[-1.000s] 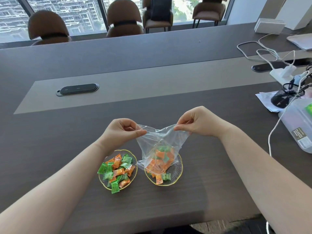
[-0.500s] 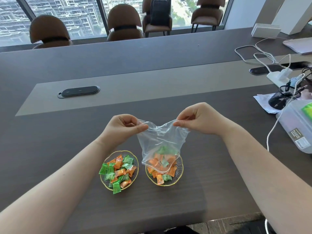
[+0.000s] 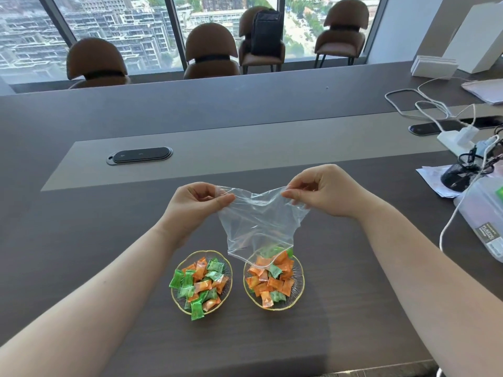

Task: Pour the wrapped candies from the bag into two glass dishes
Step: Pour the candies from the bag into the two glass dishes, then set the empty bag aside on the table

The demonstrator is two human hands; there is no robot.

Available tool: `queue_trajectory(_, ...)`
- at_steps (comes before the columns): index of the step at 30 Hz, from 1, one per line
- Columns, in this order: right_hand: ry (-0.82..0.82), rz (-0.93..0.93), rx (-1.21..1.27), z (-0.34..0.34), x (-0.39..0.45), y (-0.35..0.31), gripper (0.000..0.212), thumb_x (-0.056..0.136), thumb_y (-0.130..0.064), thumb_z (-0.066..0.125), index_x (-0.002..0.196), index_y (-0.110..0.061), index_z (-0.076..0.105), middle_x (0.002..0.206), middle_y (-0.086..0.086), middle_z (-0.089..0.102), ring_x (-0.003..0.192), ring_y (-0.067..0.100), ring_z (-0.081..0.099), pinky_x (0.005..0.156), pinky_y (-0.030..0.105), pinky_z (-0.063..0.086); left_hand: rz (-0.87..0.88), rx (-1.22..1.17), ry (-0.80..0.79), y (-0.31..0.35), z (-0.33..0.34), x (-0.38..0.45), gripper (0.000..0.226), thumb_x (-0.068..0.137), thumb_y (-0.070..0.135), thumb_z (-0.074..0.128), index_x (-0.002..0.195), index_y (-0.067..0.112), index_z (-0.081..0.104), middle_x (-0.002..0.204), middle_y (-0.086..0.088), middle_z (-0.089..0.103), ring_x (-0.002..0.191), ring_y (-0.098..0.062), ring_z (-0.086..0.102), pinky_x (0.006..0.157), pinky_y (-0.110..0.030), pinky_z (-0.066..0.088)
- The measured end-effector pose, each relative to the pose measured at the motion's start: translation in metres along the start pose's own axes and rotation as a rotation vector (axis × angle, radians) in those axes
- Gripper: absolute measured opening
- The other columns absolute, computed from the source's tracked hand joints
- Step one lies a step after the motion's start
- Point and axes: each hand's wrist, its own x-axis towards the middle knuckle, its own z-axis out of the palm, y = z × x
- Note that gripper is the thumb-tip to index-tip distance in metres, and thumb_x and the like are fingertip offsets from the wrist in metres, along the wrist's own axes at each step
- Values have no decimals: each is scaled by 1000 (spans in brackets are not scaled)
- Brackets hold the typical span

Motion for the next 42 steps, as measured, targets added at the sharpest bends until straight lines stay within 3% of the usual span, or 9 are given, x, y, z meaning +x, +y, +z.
queue_trajectory(5,23,-37,-7,10,10,-12,7,81,-19,72,81,-13,75,69,0,72,59,5,64,64,15,53,21,-14,17,3,-17,-1,29,58,25,77,75,3,66,80,-12,65,79,-21,60,87,-36,51)
queue_trajectory(9,45,-72,-1,27,29,-25,6,81,-16,72,81,-10,75,73,9,74,64,14,67,66,21,53,50,-41,78,6,-41,2,21,62,23,76,71,6,67,64,4,69,65,-8,63,76,-22,54)
queue_trajectory(12,6,-87,3,45,50,-40,6,82,-15,71,81,-10,75,72,7,73,62,6,64,63,14,51,43,-40,169,8,-69,3,9,72,16,75,69,12,68,65,1,67,67,-12,60,83,-30,51)
queue_trajectory(17,-84,-94,65,90,86,-66,10,82,-14,71,76,-22,71,70,0,72,69,19,68,73,32,56,42,-38,314,7,-130,-5,13,74,13,75,65,15,66,59,9,65,64,-10,58,82,-31,48)
queue_trajectory(20,-167,-91,129,124,106,-84,7,84,-8,68,81,-13,71,71,8,71,70,24,69,66,32,59,24,-34,404,1,-168,-13,17,73,13,76,60,19,67,62,5,63,69,-16,56,80,-31,48)
queue_trajectory(23,-245,-84,202,155,124,-101,7,86,-4,65,83,-8,70,80,18,73,70,27,71,59,27,58,4,-20,479,-4,-204,-15,16,73,13,76,61,17,67,61,5,63,61,-12,54,67,-23,49)
queue_trajectory(27,-378,23,294,193,149,-114,12,88,-7,62,91,3,68,84,16,73,66,20,70,55,24,56,-25,44,542,-15,-247,-10,13,74,14,76,69,7,66,66,-2,61,48,-2,52,52,-11,46)
queue_trajectory(33,-487,173,318,254,191,-100,17,89,-10,61,95,5,67,77,9,72,67,21,69,60,32,60,-186,189,525,-58,-298,20,16,73,18,76,66,10,65,66,-7,61,57,-12,52,67,-26,49)
queue_trajectory(42,-351,350,152,345,234,-28,14,87,-14,63,93,-4,70,83,9,69,67,16,60,48,13,48,-334,354,547,-140,-327,77,15,75,25,73,66,20,63,66,4,62,62,-13,54,66,-26,46)
